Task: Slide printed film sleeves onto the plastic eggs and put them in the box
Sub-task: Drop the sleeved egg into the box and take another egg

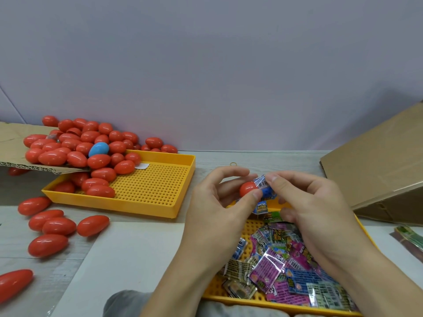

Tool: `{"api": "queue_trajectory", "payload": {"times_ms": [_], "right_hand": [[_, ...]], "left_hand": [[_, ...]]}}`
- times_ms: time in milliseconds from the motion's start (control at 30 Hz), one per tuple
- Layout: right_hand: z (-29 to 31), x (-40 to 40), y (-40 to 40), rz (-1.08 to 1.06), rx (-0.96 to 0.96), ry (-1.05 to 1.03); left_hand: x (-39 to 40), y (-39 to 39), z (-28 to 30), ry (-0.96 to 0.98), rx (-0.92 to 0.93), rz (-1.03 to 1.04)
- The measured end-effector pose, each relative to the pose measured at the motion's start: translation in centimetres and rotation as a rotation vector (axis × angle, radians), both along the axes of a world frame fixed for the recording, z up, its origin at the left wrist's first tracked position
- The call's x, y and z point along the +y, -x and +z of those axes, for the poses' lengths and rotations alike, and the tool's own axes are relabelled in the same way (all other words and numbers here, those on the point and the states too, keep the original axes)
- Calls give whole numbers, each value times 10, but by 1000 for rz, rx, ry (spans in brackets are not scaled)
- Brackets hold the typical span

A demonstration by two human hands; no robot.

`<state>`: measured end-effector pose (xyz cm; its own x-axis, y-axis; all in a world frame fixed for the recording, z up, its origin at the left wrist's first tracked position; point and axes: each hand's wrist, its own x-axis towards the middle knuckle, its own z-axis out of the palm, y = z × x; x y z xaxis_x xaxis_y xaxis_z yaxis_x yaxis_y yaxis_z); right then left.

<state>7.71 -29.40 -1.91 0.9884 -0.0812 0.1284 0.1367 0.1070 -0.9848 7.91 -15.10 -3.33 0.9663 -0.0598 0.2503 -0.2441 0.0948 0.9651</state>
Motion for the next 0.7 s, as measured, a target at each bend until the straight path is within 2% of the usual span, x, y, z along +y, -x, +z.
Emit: {"api": "queue_trajectory", "payload": {"times_ms": [267,533,700], "right_hand": [[0,-1,0,53,55,-43],[-2,-2,-2,6,58,123],[-5,-2,-3,32,114,60]], "left_hand": [[0,0,-1,-47,15,20],[-1,3,1,-134,-1,32],[-2,4,2,-134,16,40]]}}
